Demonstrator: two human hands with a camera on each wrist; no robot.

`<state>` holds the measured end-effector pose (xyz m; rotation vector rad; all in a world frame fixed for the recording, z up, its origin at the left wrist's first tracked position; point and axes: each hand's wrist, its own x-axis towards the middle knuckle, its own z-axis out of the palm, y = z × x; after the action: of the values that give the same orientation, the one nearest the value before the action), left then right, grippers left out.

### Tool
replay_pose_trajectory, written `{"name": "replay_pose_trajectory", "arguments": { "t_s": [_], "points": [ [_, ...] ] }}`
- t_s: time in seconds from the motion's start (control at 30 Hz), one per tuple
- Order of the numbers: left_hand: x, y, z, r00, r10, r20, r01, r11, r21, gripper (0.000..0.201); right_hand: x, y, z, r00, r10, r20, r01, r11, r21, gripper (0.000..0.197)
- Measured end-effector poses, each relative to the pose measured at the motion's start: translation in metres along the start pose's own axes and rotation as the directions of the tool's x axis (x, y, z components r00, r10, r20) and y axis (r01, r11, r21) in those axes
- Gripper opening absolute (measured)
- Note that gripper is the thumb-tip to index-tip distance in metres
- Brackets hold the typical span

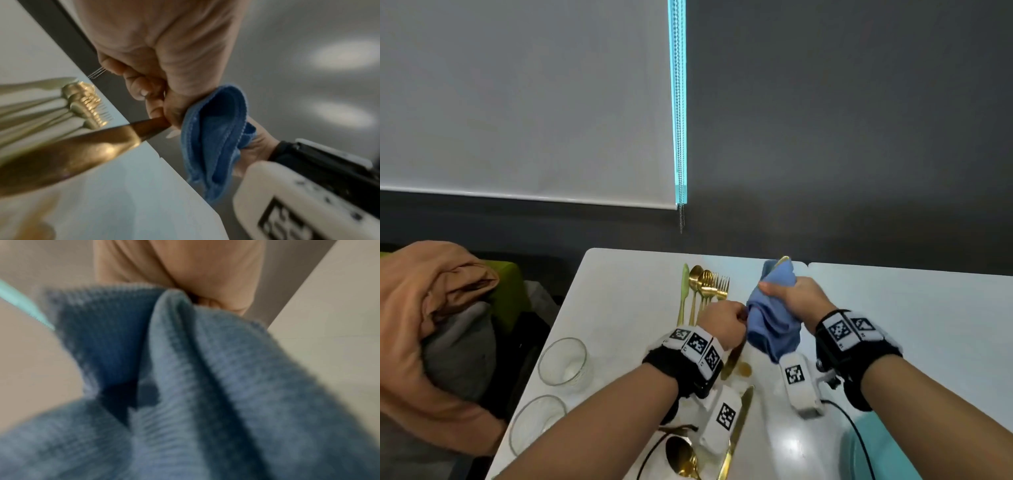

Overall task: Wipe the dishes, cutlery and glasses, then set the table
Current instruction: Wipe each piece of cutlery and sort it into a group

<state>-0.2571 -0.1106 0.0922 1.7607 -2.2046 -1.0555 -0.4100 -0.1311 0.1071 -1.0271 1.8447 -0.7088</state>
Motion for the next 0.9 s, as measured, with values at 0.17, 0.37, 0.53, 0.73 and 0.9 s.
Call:
{"name": "replay_pose_trajectory", "arguments": {
  "t_s": [0.17,0.37,0.53,0.73,0.9],
  "points": [
    [0.021,-0.016,-0.02,0.998,-0.05,-0.023,0.05,0.999,-0.006,0.022,0.016,-0.017,-0.008,0.961,0.011,-0.275,-0.001,0.999,0.038,0.057],
    [0.046,-0.082,-0.034,0.929,-0.369,-0.036,0.368,0.929,-0.031,0.025,0.004,-0.007,-0.052,0.873,0.033,-0.487,-0.076,0.995,-0.068,0.056],
    [0.064,-0.137,-0.03,0.87,-0.493,0.002,0.492,0.868,0.071,0.028,-0.023,0.03,-0.064,0.884,0.117,-0.453,-0.099,0.993,0.064,0.041],
    [0.088,-0.146,-0.007,0.823,-0.564,-0.064,0.567,0.812,0.137,0.033,-0.051,0.067,-0.068,0.848,0.201,-0.491,-0.175,0.98,0.1,0.041],
    [0.098,-0.148,0.006,0.797,-0.588,-0.138,0.601,0.793,0.099,0.031,-0.071,0.086,-0.066,0.82,0.239,-0.52,-0.201,0.971,0.128,0.041]
  ]
}}
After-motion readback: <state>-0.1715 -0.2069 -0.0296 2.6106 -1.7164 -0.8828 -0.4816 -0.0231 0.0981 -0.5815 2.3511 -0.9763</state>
